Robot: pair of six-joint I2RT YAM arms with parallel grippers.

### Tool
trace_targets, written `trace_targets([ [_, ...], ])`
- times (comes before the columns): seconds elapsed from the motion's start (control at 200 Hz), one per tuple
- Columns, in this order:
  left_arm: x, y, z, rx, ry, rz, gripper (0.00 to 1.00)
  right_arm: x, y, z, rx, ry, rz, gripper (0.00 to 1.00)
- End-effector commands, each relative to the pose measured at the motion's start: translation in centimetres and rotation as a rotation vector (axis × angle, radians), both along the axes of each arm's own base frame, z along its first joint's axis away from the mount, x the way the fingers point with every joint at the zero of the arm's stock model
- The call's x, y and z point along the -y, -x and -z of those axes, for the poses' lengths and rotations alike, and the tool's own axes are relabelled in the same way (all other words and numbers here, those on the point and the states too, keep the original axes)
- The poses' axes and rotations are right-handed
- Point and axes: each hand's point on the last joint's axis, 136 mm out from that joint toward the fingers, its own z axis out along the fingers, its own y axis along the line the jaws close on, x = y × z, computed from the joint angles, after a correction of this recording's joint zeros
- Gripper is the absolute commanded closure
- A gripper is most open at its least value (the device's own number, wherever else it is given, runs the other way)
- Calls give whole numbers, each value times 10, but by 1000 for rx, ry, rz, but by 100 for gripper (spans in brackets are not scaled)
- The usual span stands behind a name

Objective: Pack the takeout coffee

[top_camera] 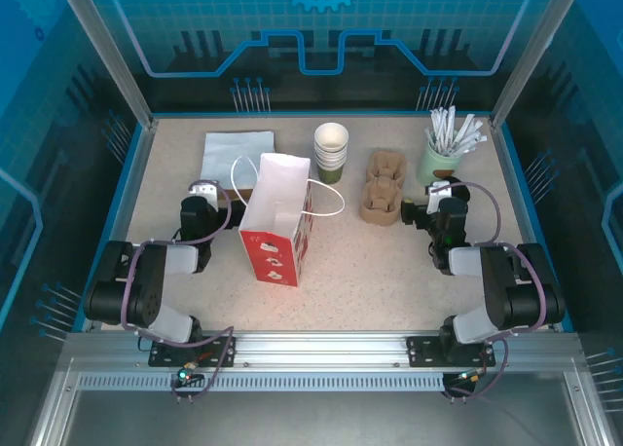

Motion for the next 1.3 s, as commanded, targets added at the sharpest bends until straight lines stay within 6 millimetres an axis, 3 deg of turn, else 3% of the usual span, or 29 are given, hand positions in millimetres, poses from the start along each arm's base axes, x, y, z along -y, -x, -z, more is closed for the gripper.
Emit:
trace_targets([
  [0.0, 3, -11, -14, 53, -8, 29, 1, -7, -12, -17, 60, 9, -16, 0],
  [0.72, 2, -11, -14, 53, -8, 28, 1, -5, -11, -18, 71, 6, -9, 0],
  [0.83, -6, -8, -26, 77, -6, -28, 1, 2, -5, -23, 98, 3, 30, 0],
  [1.071, -19, 21, -65, 51, 31, -124, 1, 11, 14, -48, 116, 13, 82, 0],
  [1.296, -34, 77, -95, -98, 220, -333, 1, 8, 52, -62, 44, -62, 101, 0],
])
